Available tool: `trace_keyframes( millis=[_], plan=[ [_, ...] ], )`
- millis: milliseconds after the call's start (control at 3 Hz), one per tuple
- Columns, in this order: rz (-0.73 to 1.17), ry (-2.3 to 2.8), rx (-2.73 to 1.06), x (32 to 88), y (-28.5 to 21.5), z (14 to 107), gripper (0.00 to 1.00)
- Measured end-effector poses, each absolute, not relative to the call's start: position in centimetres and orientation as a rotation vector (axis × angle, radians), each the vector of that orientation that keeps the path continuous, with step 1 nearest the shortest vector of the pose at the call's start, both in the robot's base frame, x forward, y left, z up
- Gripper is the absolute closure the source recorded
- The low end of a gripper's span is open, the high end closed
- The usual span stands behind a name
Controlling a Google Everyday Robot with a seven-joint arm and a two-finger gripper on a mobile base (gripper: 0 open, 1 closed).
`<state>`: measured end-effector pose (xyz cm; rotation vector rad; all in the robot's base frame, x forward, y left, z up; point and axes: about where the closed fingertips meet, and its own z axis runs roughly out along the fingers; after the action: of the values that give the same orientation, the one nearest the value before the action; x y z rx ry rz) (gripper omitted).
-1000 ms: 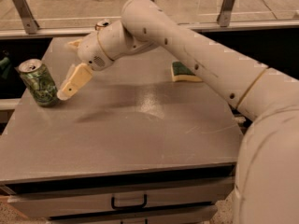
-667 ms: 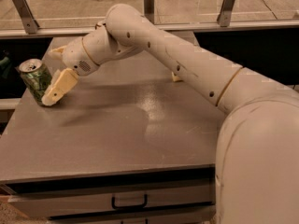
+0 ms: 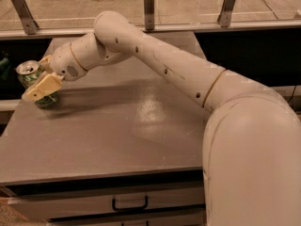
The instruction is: Pick green can
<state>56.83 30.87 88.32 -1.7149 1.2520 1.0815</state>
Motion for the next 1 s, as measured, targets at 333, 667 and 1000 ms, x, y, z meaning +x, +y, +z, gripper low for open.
trace_keyframes(
  millis=[333, 667, 1000],
  plan=[
    [1.042, 1.290, -1.673, 58.2, 29.0, 88.2, 0.65],
    [0.990, 1.328, -1.593, 60.0, 24.4, 89.3, 0.88],
    [0.961, 1.314, -1.456, 61.0, 18.8, 91.4, 1.00]
  ],
)
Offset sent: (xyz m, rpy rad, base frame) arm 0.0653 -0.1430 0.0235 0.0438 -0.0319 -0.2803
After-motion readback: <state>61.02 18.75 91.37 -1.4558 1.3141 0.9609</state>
